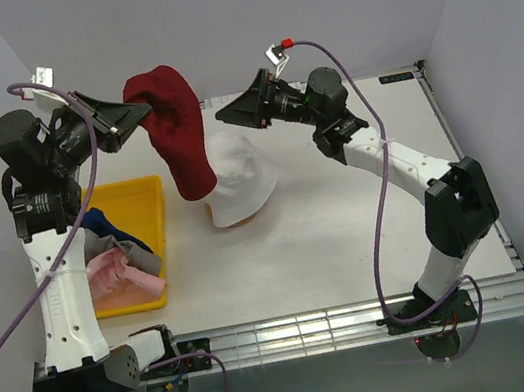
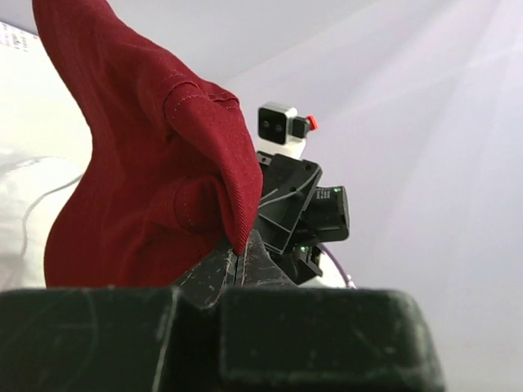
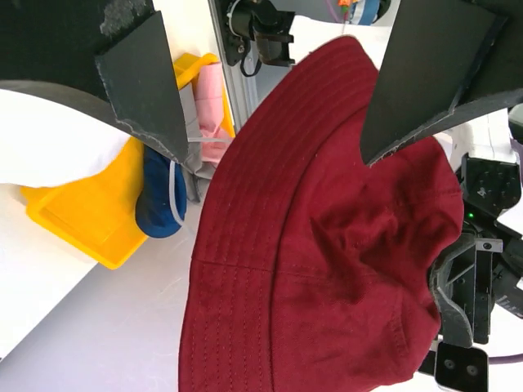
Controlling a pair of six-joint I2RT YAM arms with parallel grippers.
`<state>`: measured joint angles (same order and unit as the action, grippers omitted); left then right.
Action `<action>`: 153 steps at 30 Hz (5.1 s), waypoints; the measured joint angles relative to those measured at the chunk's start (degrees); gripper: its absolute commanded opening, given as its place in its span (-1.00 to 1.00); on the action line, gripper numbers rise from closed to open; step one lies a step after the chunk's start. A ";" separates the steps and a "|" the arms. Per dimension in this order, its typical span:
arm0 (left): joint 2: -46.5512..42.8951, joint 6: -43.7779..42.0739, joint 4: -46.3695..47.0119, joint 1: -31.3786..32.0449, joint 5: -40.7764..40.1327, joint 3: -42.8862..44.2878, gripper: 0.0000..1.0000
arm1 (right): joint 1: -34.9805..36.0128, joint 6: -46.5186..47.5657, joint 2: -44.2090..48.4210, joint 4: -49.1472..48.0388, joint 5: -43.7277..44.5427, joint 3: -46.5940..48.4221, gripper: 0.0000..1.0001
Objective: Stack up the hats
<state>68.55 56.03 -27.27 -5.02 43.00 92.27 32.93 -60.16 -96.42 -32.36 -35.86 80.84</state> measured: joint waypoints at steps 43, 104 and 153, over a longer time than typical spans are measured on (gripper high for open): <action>-3.26 9.35 12.76 2.51 2.86 -13.14 -1.00 | 4.22 -7.02 -6.40 -11.58 2.71 -3.45 0.87; 0.79 -3.21 7.91 2.99 0.92 -15.06 -1.00 | 1.95 -14.56 -7.26 -21.77 1.16 -9.92 -0.84; 15.47 -19.17 8.24 9.05 -5.18 -11.26 -0.78 | -1.75 13.75 -2.16 18.51 2.78 -0.79 -0.84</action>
<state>84.03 36.86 -19.03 4.03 37.82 81.01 31.18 -46.41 -98.59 -13.85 -33.08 80.05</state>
